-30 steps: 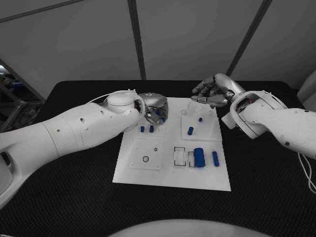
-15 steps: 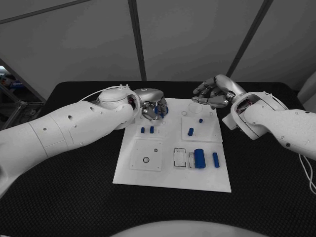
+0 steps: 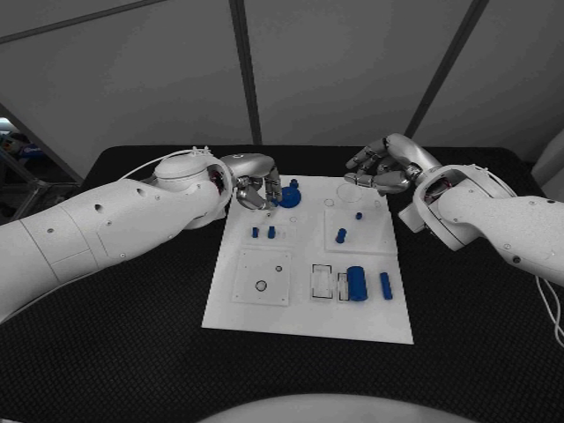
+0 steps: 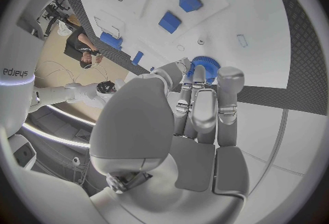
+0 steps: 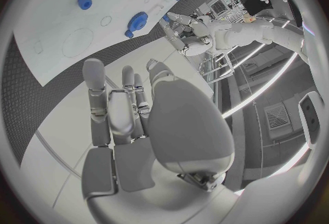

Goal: Assemble the parts on the task board

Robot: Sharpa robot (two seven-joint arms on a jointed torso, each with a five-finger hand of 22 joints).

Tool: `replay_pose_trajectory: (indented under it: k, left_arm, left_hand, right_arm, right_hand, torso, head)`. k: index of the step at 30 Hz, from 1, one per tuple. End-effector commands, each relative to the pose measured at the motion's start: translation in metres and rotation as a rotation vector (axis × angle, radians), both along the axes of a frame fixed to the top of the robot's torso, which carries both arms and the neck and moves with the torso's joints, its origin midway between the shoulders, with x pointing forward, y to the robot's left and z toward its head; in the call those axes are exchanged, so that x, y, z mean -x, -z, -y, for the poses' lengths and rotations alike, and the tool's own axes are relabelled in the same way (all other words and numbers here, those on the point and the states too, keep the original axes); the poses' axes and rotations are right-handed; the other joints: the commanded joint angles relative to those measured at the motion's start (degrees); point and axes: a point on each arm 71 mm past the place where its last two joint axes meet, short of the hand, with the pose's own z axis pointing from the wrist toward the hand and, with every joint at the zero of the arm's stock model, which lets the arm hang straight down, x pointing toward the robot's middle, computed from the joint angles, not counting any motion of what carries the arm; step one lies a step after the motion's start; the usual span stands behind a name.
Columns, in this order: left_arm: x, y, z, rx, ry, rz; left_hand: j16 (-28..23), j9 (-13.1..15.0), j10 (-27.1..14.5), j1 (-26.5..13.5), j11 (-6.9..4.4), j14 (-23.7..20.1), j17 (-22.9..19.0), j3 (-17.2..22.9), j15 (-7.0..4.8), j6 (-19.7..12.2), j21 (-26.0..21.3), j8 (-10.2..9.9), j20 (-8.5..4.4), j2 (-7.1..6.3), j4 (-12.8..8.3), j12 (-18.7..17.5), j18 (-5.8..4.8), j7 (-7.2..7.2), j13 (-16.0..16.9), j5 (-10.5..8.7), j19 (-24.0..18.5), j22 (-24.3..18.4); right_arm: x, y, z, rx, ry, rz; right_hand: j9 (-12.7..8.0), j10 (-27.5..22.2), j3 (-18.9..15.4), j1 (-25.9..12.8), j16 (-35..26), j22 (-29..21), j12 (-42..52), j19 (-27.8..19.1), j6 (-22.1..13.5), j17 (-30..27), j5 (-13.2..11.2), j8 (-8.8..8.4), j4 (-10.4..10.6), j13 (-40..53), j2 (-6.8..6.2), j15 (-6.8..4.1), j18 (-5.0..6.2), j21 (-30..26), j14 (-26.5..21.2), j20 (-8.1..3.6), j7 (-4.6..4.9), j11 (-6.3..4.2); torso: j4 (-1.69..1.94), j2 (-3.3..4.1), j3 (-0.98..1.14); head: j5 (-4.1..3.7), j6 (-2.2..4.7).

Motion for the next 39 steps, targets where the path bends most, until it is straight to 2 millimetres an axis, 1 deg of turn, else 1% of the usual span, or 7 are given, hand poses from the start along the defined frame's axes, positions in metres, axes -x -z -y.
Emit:
replay_pose_trajectory:
  k: [1, 6, 12, 17, 30, 35, 39]
  left_arm:
    - [0.000, 0.000, -0.002, 0.003, -0.010, -0.016]
    - [-0.001, 0.003, -0.006, -0.003, -0.020, -0.025]
    - [-0.001, 0.009, -0.011, -0.009, -0.028, -0.036]
    - [-0.001, 0.011, -0.012, -0.012, -0.030, -0.041]
    - [0.001, 0.018, -0.009, -0.019, -0.021, -0.064]
    - [0.002, 0.020, -0.007, -0.035, -0.019, -0.079]
    - [0.001, 0.022, -0.007, -0.047, -0.020, -0.084]
  left_hand:
    - [0.1, 0.1, 0.4, -0.7, 0.00, 0.4, -0.1, 0.4, -0.03, 0.5, 0.1, -0.4, 0.11, -0.07, -0.1, -0.4, -3.60, -0.13, 0.1, -0.32, 0.1, 2.9]
    - [0.1, 0.1, 0.4, -0.7, 0.00, 0.4, -0.1, 0.4, -0.03, 0.5, 0.0, -0.4, 0.12, -0.07, -0.1, -0.4, -3.58, -0.13, 0.1, -0.32, 0.1, 2.9]
    - [0.1, 0.1, 0.5, -0.7, -0.01, 0.4, -0.2, 0.4, -0.03, 0.5, -0.1, -0.4, 0.12, -0.07, -0.1, -0.4, -3.56, -0.14, 0.1, -0.32, 0.1, 2.8]
    - [0.1, 0.1, 0.5, -0.7, -0.01, 0.4, -0.2, 0.4, -0.03, 0.5, -0.1, -0.4, 0.12, -0.07, -0.1, -0.4, -3.56, -0.14, 0.1, -0.32, 0.1, 2.8]
    - [0.0, 0.1, 0.5, -0.8, 0.00, 0.3, -0.4, 0.4, -0.02, 0.5, -0.2, -0.5, 0.12, -0.09, -0.2, -0.5, -3.53, -0.13, 0.1, -0.32, 0.0, 2.8]
    - [-0.1, 0.1, 0.6, -0.8, -0.01, 0.2, -0.7, 0.4, -0.02, 0.6, -0.4, -0.5, 0.13, -0.03, -0.2, -0.6, -3.51, -0.13, 0.1, -0.33, 0.0, 2.8]
    - [-0.1, 0.1, 0.6, -0.8, -0.01, 0.2, -0.8, 0.4, -0.02, 0.6, -0.5, -0.5, 0.13, -0.03, -0.2, -0.6, -3.49, -0.13, 0.1, -0.34, 0.0, 2.8]
  right_arm:
    - [0.000, -0.001, -0.001, -0.001, -0.005, 0.010]
    - [0.001, 0.000, 0.000, -0.001, -0.005, 0.008]
    - [0.001, 0.001, 0.000, -0.001, -0.005, 0.006]
    - [0.001, 0.001, 0.000, -0.001, -0.005, 0.005]
    - [0.001, 0.002, 0.000, -0.001, -0.006, 0.005]
    - [0.001, 0.002, 0.000, -0.001, -0.005, 0.005]
    - [0.001, 0.002, 0.000, -0.001, -0.005, 0.005]
  right_hand:
    - [-0.1, 0.3, 0.2, -0.1, -0.3, -0.1, -0.3, -0.1, 0.3, 0.0, 0.2, -0.36, 0.0, -0.1, -0.44, 0.06, 0.73, -0.2, -0.1, 0.23, 0.09, -0.04]
    - [-0.1, 0.3, 0.2, -0.1, -0.3, -0.1, -0.3, -0.2, 0.3, -0.1, 0.2, -0.36, 0.0, -0.1, -0.45, 0.06, 0.75, -0.3, -0.1, 0.23, 0.09, -0.04]
    - [-0.1, 0.3, 0.2, -0.1, -0.3, -0.1, -0.3, -0.2, 0.3, -0.1, 0.2, -0.36, 0.0, -0.1, -0.45, 0.06, 0.75, -0.3, -0.1, 0.23, 0.09, -0.04]
    - [-0.1, 0.3, 0.2, -0.1, -0.3, -0.1, -0.3, -0.2, 0.3, -0.1, 0.2, -0.36, 0.0, -0.1, -0.45, 0.06, 0.75, -0.3, -0.1, 0.23, 0.09, -0.04]
    - [-0.1, 0.3, 0.2, -0.1, -0.3, -0.1, -0.3, -0.2, 0.3, -0.1, 0.2, -0.36, 0.0, -0.1, -0.45, 0.06, 0.75, -0.3, -0.1, 0.23, 0.09, -0.04]
    - [-0.1, 0.3, 0.2, -0.1, -0.3, -0.1, -0.3, -0.2, 0.3, -0.1, 0.2, -0.36, 0.0, -0.1, -0.45, 0.06, 0.75, -0.3, -0.1, 0.23, 0.09, -0.04]
    - [-0.1, 0.3, 0.2, -0.1, -0.3, -0.1, -0.3, -0.2, 0.3, -0.1, 0.2, -0.36, 0.0, -0.1, -0.45, 0.06, 0.75, -0.3, -0.1, 0.23, 0.09, -0.04]
  torso:
    - [-0.01, 0.00, -0.07]
    - [-0.12, 0.02, -0.04]
    - [-0.02, 0.05, -0.03]
    - [-0.07, 0.06, 0.02]
    - [-0.10, 0.04, 0.01]
    - [-0.02, 0.05, 0.01]
    - [-0.12, 0.05, 0.00]
  head:
    - [0.10, -0.03]
    - [0.30, 0.01]
    - [0.27, -0.01]
    - [0.42, -0.10]
    - [0.42, -0.22]
    - [0.36, -0.31]
    - [0.44, -0.31]
